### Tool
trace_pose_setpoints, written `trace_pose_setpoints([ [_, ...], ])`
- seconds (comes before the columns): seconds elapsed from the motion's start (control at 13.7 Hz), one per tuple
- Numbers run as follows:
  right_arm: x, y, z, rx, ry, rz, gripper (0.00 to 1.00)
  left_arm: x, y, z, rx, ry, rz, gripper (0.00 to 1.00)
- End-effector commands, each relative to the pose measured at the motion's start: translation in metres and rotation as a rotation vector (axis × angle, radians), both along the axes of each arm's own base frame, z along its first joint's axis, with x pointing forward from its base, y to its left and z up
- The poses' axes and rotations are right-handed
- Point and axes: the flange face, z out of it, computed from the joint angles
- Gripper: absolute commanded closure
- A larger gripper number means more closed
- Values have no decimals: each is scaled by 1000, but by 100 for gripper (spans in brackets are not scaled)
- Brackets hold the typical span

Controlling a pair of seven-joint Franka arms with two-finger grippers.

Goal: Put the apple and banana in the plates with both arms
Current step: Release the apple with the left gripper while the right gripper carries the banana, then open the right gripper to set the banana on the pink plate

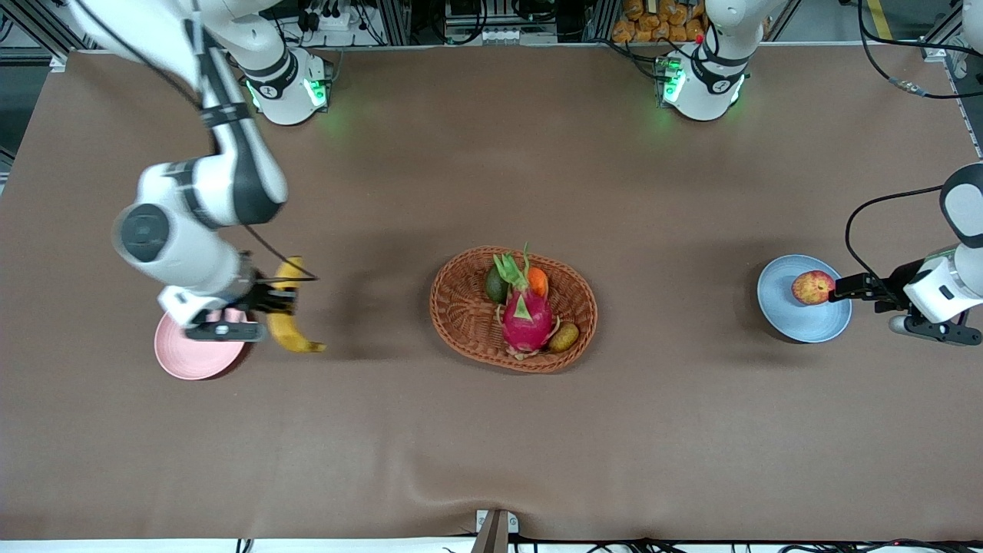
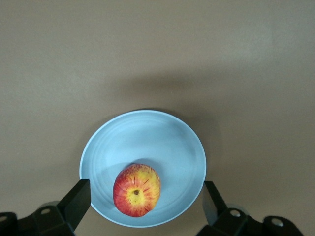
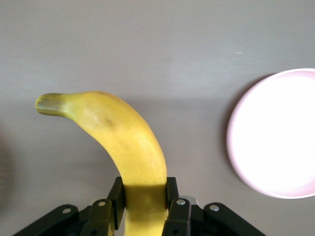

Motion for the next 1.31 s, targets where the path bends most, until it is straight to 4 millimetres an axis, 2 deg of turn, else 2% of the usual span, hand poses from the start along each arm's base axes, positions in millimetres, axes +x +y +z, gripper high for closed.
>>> trace_pose_setpoints([
  [0.0, -11, -96, 1, 1, -3, 59, 87, 5, -14, 22, 22, 3, -32, 0],
  [0.07, -13, -106, -5, 0, 11, 46, 88, 9, -20, 29, 22, 6, -40, 0],
  [0.22, -14, -128, -36, -6, 49, 16, 90, 13, -45, 46, 37, 28, -39, 0],
  [0.29, -14, -143, -48, -7, 63, -7, 90, 11, -54, 62, 57, 47, -24, 0],
  [0.44, -17, -151, -64, -8, 90, -18, 88, 5, -84, 98, 115, 84, -2, 0],
  [0.51, -17, -152, -74, -9, 103, -18, 79, 4, -98, 117, 140, 91, -3, 0],
  [0.66, -15, -152, -74, -7, 98, -20, 1, 5, -107, 151, 168, 83, -13, 0],
  [0.73, -14, -150, -71, -4, 97, -21, 0, 7, -107, 159, 173, 67, -16, 0],
  [0.95, -7, -138, -33, 12, 119, -13, 0, 8, -107, 189, 193, 16, 0, 0],
  [1.09, -4, -136, 12, 29, 133, -6, 0, -4, -109, 205, 187, 17, 17, 0],
  [1.24, -11, -140, 59, 45, 137, -11, 0, -20, -112, 226, 151, 38, 122, 0],
])
